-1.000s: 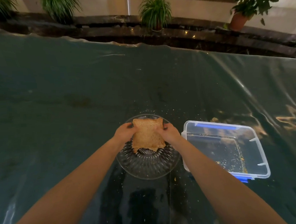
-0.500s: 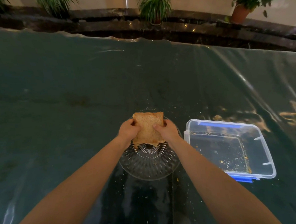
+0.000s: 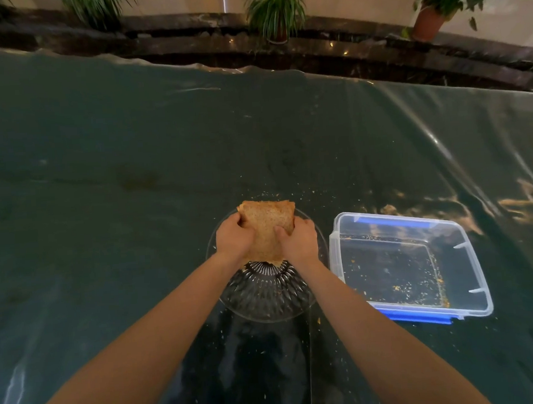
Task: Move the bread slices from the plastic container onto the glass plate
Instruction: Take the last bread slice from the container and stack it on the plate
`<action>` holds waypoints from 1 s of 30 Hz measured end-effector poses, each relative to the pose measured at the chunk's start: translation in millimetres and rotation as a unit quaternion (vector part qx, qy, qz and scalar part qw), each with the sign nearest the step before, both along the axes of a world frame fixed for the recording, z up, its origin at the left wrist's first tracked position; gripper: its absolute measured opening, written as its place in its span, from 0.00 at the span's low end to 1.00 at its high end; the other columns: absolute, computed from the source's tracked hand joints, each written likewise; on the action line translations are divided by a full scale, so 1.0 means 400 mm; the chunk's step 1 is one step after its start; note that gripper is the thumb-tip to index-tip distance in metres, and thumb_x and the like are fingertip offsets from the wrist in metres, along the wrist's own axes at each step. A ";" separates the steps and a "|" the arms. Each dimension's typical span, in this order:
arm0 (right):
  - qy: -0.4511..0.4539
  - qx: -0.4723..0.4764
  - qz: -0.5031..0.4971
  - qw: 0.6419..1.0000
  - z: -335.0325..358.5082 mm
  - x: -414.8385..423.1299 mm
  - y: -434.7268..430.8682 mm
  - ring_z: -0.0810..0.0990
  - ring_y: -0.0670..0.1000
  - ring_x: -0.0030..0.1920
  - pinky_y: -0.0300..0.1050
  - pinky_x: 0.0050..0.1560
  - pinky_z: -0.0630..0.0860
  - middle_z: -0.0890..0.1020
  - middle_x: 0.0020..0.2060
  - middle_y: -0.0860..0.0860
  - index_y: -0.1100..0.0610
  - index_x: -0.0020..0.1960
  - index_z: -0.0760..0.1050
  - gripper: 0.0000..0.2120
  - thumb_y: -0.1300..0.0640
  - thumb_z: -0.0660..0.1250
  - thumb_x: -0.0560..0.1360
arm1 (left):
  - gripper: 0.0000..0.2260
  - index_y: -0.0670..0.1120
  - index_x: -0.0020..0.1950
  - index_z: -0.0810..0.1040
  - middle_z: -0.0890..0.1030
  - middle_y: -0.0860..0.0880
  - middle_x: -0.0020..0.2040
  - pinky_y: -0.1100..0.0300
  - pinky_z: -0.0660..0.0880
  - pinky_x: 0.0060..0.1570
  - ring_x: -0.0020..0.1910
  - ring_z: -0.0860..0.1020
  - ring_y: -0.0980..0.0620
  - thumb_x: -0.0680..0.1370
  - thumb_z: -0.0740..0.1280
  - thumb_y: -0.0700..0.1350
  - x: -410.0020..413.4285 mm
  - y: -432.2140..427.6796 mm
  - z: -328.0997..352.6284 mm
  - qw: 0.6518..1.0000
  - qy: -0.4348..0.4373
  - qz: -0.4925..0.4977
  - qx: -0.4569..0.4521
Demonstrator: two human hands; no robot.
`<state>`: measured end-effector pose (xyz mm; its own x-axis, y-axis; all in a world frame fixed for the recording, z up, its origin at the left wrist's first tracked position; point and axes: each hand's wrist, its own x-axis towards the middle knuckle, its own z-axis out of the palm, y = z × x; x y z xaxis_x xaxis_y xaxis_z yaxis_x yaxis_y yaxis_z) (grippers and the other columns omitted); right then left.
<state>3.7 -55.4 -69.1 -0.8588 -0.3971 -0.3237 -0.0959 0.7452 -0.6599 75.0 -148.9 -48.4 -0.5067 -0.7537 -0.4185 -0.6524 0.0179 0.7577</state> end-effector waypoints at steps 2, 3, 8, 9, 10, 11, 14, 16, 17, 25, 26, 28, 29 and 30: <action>-0.010 0.000 0.004 1.000 -0.001 0.012 0.008 0.72 0.58 0.63 0.52 0.63 0.71 0.71 0.63 0.60 0.63 0.63 0.70 0.21 0.52 0.64 0.75 | 0.12 0.40 0.55 0.78 0.80 0.44 0.51 0.53 0.75 0.50 0.54 0.78 0.43 0.75 0.59 0.37 0.012 0.006 -0.003 1.000 -0.004 0.002 -0.001; -0.015 0.002 0.005 1.000 -0.003 0.018 0.013 0.71 0.58 0.64 0.52 0.64 0.70 0.71 0.64 0.60 0.63 0.63 0.69 0.21 0.52 0.64 0.75 | 0.12 0.41 0.56 0.78 0.81 0.43 0.52 0.52 0.75 0.51 0.54 0.78 0.44 0.76 0.59 0.38 0.019 0.010 -0.005 1.000 -0.010 0.001 -0.002; -0.032 0.019 0.011 0.999 -0.009 0.028 0.019 0.70 0.59 0.65 0.54 0.67 0.70 0.70 0.65 0.61 0.62 0.65 0.68 0.22 0.52 0.64 0.75 | 0.13 0.40 0.59 0.77 0.80 0.43 0.57 0.49 0.77 0.57 0.55 0.78 0.44 0.76 0.60 0.39 0.031 0.016 -0.020 0.999 -0.041 -0.003 0.029; -0.029 0.019 0.010 0.999 -0.008 0.026 0.017 0.70 0.59 0.66 0.54 0.68 0.69 0.69 0.66 0.61 0.62 0.66 0.68 0.23 0.52 0.64 0.75 | 0.13 0.40 0.60 0.76 0.79 0.43 0.58 0.50 0.77 0.57 0.57 0.77 0.44 0.76 0.60 0.39 0.028 0.015 -0.021 0.998 -0.043 0.002 0.040; -0.026 0.019 0.009 0.999 -0.007 0.023 0.013 0.69 0.59 0.66 0.54 0.68 0.69 0.69 0.66 0.61 0.62 0.66 0.67 0.23 0.52 0.64 0.75 | 0.14 0.40 0.61 0.75 0.79 0.43 0.60 0.51 0.76 0.57 0.58 0.77 0.44 0.77 0.60 0.39 0.025 0.014 -0.021 0.998 -0.045 0.007 0.051; -0.024 0.020 0.008 0.999 -0.006 0.020 0.010 0.68 0.59 0.67 0.54 0.68 0.68 0.68 0.67 0.61 0.62 0.67 0.67 0.24 0.52 0.64 0.75 | 0.14 0.40 0.62 0.75 0.78 0.43 0.60 0.51 0.76 0.56 0.58 0.76 0.44 0.77 0.61 0.40 0.022 0.013 -0.021 0.997 -0.047 0.009 0.059; -0.024 0.021 0.005 0.999 -0.008 0.015 0.007 0.67 0.59 0.68 0.54 0.69 0.68 0.68 0.68 0.60 0.62 0.68 0.66 0.24 0.52 0.63 0.75 | 0.15 0.40 0.62 0.74 0.78 0.43 0.60 0.54 0.75 0.52 0.53 0.76 0.46 0.77 0.61 0.40 0.018 0.014 -0.024 0.997 -0.050 0.007 0.065; -0.023 0.021 0.004 0.999 -0.010 0.017 0.010 0.67 0.60 0.67 0.54 0.69 0.67 0.67 0.68 0.60 0.62 0.67 0.67 0.23 0.52 0.63 0.75 | 0.15 0.40 0.62 0.75 0.78 0.42 0.59 0.52 0.76 0.54 0.56 0.77 0.45 0.76 0.61 0.39 0.019 0.016 -0.025 0.997 -0.050 0.009 0.065; -0.023 0.020 0.002 1.000 -0.010 0.018 0.011 0.67 0.60 0.67 0.54 0.69 0.67 0.67 0.68 0.60 0.62 0.67 0.67 0.23 0.52 0.63 0.75 | 0.15 0.39 0.62 0.75 0.78 0.42 0.60 0.51 0.77 0.56 0.57 0.77 0.44 0.76 0.61 0.39 0.019 0.018 -0.025 0.997 -0.049 0.012 0.064; -0.033 0.041 0.000 0.999 -0.012 -0.001 0.023 0.65 0.60 0.69 0.55 0.68 0.66 0.66 0.68 0.60 0.60 0.69 0.64 0.24 0.52 0.61 0.76 | 0.14 0.39 0.62 0.74 0.78 0.41 0.60 0.49 0.76 0.59 0.59 0.76 0.42 0.77 0.60 0.38 0.014 0.049 -0.033 0.996 -0.041 0.020 0.080; -0.040 0.038 -0.002 0.998 -0.013 -0.001 0.022 0.66 0.60 0.68 0.55 0.68 0.67 0.67 0.68 0.60 0.61 0.69 0.65 0.24 0.51 0.61 0.76 | 0.14 0.38 0.62 0.74 0.78 0.41 0.60 0.48 0.76 0.59 0.59 0.77 0.42 0.77 0.59 0.38 0.014 0.047 -0.033 0.996 -0.045 0.017 0.075; -0.055 0.033 -0.010 0.998 -0.014 0.004 0.021 0.68 0.60 0.67 0.54 0.68 0.68 0.67 0.68 0.60 0.62 0.68 0.66 0.24 0.50 0.62 0.76 | 0.15 0.39 0.62 0.75 0.79 0.41 0.60 0.47 0.75 0.61 0.59 0.77 0.42 0.77 0.59 0.39 0.010 0.036 -0.035 0.997 -0.055 0.006 0.061; -0.061 0.028 -0.012 0.998 -0.014 0.008 0.018 0.68 0.60 0.67 0.55 0.68 0.69 0.67 0.68 0.60 0.62 0.68 0.66 0.25 0.50 0.62 0.76 | 0.15 0.40 0.62 0.75 0.79 0.41 0.60 0.47 0.75 0.61 0.59 0.77 0.42 0.77 0.59 0.39 0.010 0.026 -0.033 0.997 -0.060 0.003 0.052; -0.068 0.021 -0.012 0.997 -0.014 0.013 0.015 0.69 0.60 0.67 0.55 0.68 0.69 0.67 0.67 0.60 0.62 0.68 0.66 0.25 0.49 0.62 0.76 | 0.15 0.40 0.62 0.75 0.79 0.42 0.60 0.47 0.75 0.61 0.59 0.77 0.42 0.77 0.59 0.39 0.010 0.016 -0.032 0.997 -0.064 0.001 0.044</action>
